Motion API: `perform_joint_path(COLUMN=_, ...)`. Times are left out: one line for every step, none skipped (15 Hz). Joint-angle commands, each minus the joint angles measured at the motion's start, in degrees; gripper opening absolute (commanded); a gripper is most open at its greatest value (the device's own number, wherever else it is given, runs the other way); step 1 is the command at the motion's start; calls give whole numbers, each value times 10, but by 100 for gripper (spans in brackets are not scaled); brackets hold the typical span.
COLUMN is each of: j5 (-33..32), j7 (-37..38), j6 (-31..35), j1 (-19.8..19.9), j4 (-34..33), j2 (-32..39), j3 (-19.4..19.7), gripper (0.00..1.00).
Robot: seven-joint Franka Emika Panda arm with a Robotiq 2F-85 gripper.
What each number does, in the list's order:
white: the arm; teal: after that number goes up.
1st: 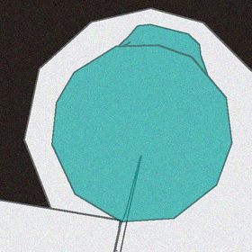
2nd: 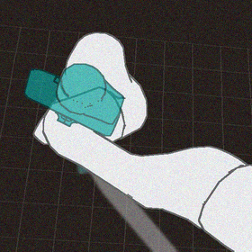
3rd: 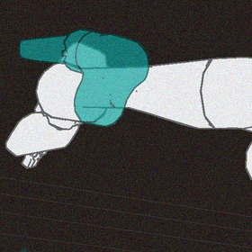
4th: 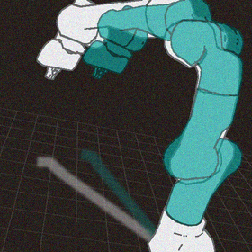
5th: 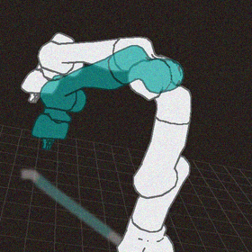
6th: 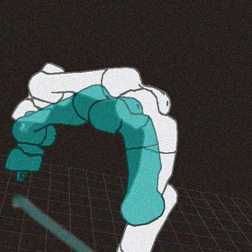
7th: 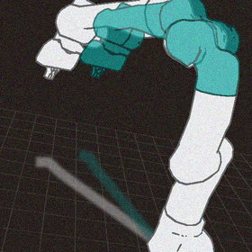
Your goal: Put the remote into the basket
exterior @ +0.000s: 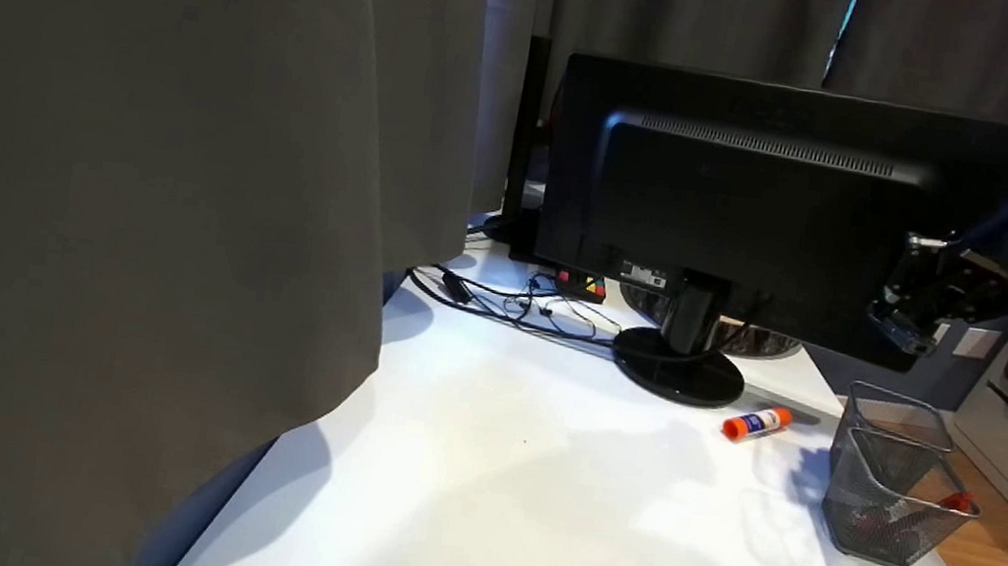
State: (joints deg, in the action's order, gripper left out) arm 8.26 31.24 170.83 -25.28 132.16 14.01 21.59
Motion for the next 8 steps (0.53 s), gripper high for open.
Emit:
perform_joint_path(j5=0, j7=-1, j6=0, j1=0, j4=1, j2=-2, j3=0, gripper=12)
perform_joint_path(j5=-2, j7=-5, j6=1, j1=-6, j4=6, j2=4, j3=-8, gripper=12)
perform_joint_path(j5=-21, j7=-10, j6=3, j1=-16, j4=17, j2=-1, j3=-3, gripper=12)
perform_joint_path(j5=-33, j7=-23, j6=3, j1=-20, j4=26, j2=-8, j3=-3, gripper=12)
perform_joint_path(j5=-49, j7=-31, j6=3, j1=-27, j4=37, j2=-17, j3=3, gripper=12)
perform_joint_path(j5=-81, j7=-18, j6=-1, j1=-48, j4=42, j2=-20, j3=28, gripper=12)
perform_joint_path(j5=-103, j7=-14, j6=-4, j1=-60, j4=46, j2=-22, j3=42, gripper=12)
perform_joint_path(j5=-141, j7=4, j6=-9, j1=-84, j4=46, j2=-18, j3=73, gripper=12)
